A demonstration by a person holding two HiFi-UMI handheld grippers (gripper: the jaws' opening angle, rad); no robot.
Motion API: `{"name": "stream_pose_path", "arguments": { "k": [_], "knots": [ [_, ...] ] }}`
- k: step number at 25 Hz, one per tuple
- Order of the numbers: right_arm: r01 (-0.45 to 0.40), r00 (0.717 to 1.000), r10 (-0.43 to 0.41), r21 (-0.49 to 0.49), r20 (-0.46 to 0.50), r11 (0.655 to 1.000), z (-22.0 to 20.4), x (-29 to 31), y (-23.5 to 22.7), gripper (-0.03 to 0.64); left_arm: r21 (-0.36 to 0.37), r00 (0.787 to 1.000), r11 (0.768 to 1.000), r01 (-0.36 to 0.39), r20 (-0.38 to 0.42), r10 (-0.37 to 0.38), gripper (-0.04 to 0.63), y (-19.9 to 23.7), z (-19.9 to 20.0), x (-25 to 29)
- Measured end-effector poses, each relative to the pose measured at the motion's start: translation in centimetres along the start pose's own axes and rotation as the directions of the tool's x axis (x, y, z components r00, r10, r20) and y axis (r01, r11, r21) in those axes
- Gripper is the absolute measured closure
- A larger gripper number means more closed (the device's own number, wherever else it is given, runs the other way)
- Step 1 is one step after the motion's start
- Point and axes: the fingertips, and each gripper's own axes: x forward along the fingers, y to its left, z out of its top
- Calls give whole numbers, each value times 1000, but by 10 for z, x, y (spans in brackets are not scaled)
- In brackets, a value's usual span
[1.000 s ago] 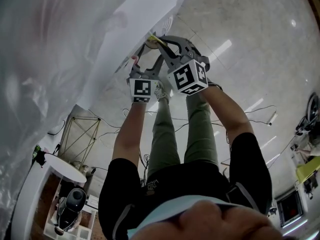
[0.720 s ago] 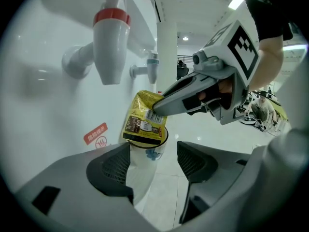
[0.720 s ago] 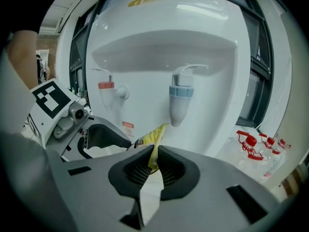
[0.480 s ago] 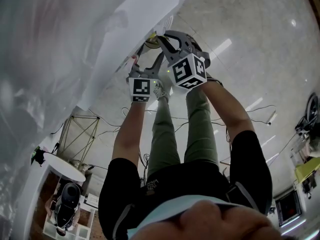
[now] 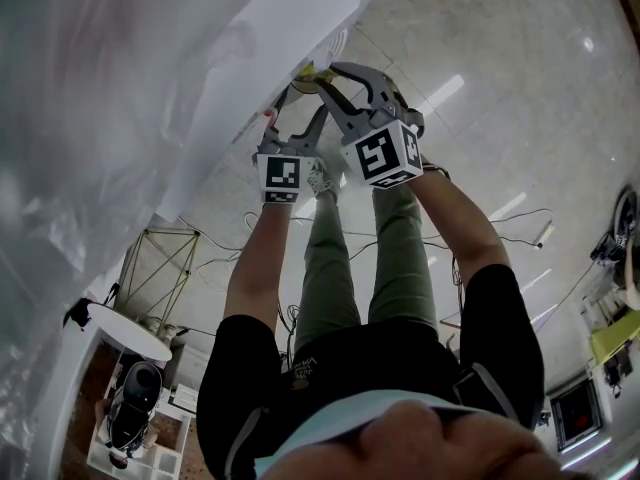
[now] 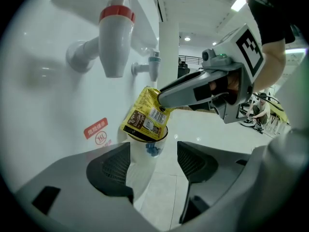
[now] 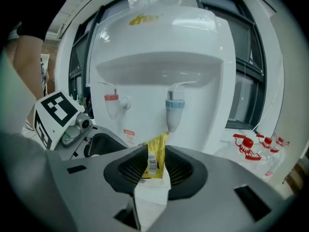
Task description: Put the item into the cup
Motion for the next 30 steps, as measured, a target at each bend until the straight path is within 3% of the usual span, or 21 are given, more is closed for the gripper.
{"name": "stream_pose_path", "arguments": {
  "k": [5,7,10,16,30],
  "knots": [
    [24,999,-24,-6,32,1000,8,-7,-4,503,-3,1000,1000,-5,-4,5,290,2,1,-1],
    [38,999,-37,-24,39,999,10,-10,-5,550,-4,1000,1000,-7,-4,7,290,2,1,-2],
    [32,999,-31,-56,34,998,8,-11,-1,558,-2,1000,1000,-4,-5,4,290,1,-1,-2],
    [29,999,-31,-179,-11,983,1,-4,6,563,-13,1000,1000,-2,3,2,290,1,-1,-1],
    [-10,997,-5,-191,-78,982,-6,13,6,566,-2,1000,1000,5,22,-5,291,-1,7,2]
  ]
}}
